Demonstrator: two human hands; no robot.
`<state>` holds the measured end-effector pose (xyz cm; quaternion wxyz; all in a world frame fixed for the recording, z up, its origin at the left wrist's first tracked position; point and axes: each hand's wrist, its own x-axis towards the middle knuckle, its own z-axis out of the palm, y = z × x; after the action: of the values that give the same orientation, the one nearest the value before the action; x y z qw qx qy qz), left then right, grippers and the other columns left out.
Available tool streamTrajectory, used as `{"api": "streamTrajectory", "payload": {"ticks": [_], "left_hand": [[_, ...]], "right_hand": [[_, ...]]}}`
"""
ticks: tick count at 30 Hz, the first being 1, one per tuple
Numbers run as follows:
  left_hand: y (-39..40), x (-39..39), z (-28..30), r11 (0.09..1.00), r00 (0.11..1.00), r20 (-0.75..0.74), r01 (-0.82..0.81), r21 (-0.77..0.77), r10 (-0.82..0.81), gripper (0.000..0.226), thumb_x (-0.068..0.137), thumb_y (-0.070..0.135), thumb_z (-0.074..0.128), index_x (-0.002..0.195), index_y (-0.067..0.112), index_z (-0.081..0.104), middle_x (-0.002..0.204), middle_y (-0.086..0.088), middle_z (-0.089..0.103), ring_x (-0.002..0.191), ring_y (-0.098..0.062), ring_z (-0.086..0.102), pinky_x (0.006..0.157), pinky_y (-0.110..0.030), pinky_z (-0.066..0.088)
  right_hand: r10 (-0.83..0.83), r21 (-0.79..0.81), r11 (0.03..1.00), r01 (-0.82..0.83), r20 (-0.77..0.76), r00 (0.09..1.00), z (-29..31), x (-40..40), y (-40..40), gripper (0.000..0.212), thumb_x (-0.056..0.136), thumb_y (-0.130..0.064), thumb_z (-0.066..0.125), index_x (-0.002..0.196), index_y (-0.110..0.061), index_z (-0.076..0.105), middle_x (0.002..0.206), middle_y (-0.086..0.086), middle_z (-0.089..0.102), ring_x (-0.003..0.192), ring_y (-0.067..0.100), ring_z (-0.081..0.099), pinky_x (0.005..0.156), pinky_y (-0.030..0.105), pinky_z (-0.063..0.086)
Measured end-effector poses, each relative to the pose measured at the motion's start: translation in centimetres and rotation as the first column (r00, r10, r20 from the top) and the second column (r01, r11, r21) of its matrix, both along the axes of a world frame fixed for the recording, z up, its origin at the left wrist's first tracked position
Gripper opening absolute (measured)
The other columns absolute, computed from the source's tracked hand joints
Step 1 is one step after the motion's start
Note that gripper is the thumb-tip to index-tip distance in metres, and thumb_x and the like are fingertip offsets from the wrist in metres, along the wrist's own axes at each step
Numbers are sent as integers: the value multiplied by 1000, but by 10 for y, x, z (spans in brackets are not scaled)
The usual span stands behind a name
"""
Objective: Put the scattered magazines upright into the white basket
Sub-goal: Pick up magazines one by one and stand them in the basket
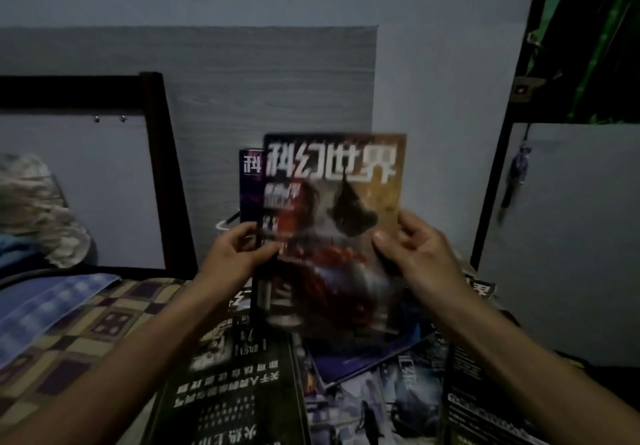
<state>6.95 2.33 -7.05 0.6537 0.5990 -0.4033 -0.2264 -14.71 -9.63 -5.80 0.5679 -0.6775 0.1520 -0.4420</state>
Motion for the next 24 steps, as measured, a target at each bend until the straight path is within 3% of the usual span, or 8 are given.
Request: {"api": "streamTrajectory", "payload": {"ticks": [2,4,6,9,12,15,19,24], "left_hand": [[4,13,-23,996,994,82,-77,49,73,29,92,5,62,95,32,70,88,14,77,87,-10,73,61,-17,55],[7,21,-43,991,980,184,-100,92,82,36,95,10,59,90,44,71,89,19,76,88,-7,72,68,-21,56],[7,31,-56,987,963,259,-107,118,74,42,95,16,60,90,57,68,95,22,75,89,-3,71,73,-27,57],[2,39,-62,988,950,297,-125,93,92,49,95,17,60,92,66,63,96,27,72,88,1,70,69,-24,58],[-13,50,-56,975,943,245,-214,-66,224,43,92,10,62,92,52,68,84,29,73,82,8,68,61,-11,54],[-34,71,-36,939,914,228,-303,-163,335,32,91,7,64,115,28,67,87,22,69,82,4,67,76,-23,58],[-62,118,2,938,842,418,-278,-206,341,34,92,10,63,115,35,63,92,17,67,83,1,66,72,-24,57],[-111,185,26,916,776,488,-349,-196,400,34,92,13,64,121,32,61,92,16,66,83,-4,65,67,-22,54]], "right_hand": [[-114,-136,988,78,-280,953,-26,8,-9,21,93,1,58,106,-13,68,94,-4,77,89,7,71,78,25,54],[-289,-349,927,135,-440,850,-47,12,-14,19,94,-8,59,107,-18,67,101,-3,73,90,8,67,75,14,48],[-346,-419,894,155,-429,835,-51,15,-17,18,94,-14,58,103,-28,65,99,-8,71,85,2,63,69,5,42],[-323,-391,908,152,-420,848,-43,23,-25,17,93,-14,61,103,-25,70,99,-9,74,88,4,67,76,21,51],[-222,-188,968,169,-312,924,-29,42,-29,23,91,-7,63,107,-24,66,91,-6,79,84,9,74,77,34,59],[-312,-129,948,289,-224,923,-14,71,-42,18,88,-15,67,102,-26,63,82,-1,79,74,22,74,73,47,60],[-377,-137,923,359,-137,916,14,118,-68,10,85,-19,66,91,-27,69,71,3,74,65,25,67,69,56,56],[-411,-175,905,387,-134,902,26,183,-120,14,87,-23,65,89,-34,74,86,-3,76,81,25,71,77,52,59]]}}
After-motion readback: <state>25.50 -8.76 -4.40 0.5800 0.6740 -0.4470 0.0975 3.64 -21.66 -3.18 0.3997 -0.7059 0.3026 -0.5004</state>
